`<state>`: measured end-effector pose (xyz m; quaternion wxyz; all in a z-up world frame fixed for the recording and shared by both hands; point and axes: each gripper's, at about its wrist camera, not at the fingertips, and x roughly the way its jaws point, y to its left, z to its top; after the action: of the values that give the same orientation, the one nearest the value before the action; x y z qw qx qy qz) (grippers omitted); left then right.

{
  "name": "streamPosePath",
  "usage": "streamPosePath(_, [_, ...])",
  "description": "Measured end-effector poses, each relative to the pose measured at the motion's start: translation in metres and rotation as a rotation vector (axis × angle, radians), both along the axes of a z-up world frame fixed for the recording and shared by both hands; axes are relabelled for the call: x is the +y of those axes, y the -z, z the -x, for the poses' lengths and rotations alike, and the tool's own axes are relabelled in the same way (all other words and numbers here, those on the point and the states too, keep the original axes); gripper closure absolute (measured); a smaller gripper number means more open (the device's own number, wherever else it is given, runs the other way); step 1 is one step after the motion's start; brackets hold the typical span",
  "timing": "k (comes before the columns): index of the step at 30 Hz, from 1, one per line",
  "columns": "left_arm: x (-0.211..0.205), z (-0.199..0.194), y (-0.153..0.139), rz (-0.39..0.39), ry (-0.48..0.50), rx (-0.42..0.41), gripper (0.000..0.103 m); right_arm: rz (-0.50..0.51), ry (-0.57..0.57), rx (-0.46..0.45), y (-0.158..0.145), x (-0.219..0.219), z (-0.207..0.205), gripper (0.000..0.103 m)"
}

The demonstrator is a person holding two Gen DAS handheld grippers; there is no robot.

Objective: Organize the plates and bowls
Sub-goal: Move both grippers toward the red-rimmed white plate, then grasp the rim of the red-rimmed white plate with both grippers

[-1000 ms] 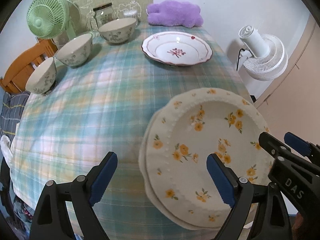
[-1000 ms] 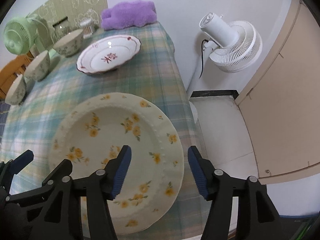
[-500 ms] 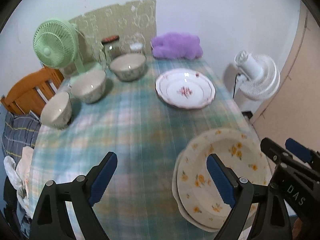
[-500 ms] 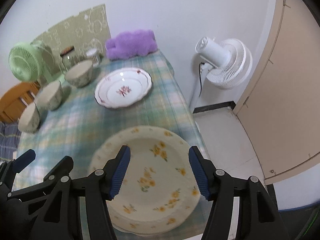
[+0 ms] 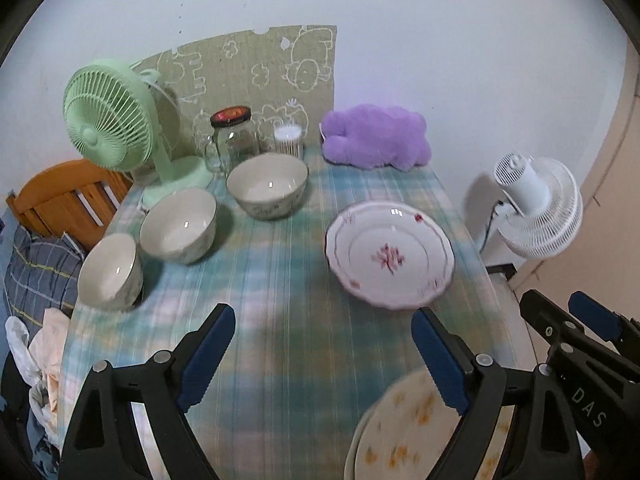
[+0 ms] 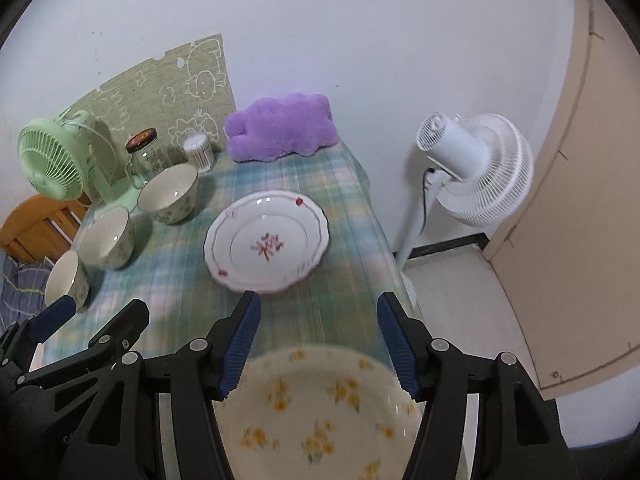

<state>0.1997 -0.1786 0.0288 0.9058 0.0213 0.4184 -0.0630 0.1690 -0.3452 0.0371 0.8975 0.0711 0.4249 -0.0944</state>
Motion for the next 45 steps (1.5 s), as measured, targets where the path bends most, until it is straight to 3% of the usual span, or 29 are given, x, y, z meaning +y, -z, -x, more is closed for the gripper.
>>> streamPosePath(13, [-0.015,-0.093,0.015,-0.032,-0.067,-0.030,0.013,-0.024,-0.047,-0.018,0.014,-0.029,-0.112,0.039])
streamPosePath(23, [-0.032,-0.152,0.079,-0.041,-0.102,0.074,0.017,-0.043,-0.046,0.048,0.073,-0.046,-0.172,0.039])
streamPosePath(30, [-0.034,-0.169,0.112,-0.050,-0.122,0.124,0.022,-0.076,-0.057,0.098,0.113,-0.050,-0.194,0.040])
streamPosePath(32, [-0.036,-0.170,0.119,-0.062,-0.115,0.132,0.023,-0.081,-0.063,0.107,0.120,-0.049,-0.198,0.045])
streamPosePath(38, [-0.042,-0.174,0.131,-0.041,-0.080,0.183,0.043,-0.072,-0.076,0.131,0.133,-0.047,-0.206,0.059])
streamPosePath(45, [-0.054,-0.176,0.130,-0.066,-0.068,0.174,0.043,-0.052,-0.072,0.138,0.136,-0.048,-0.207,0.064])
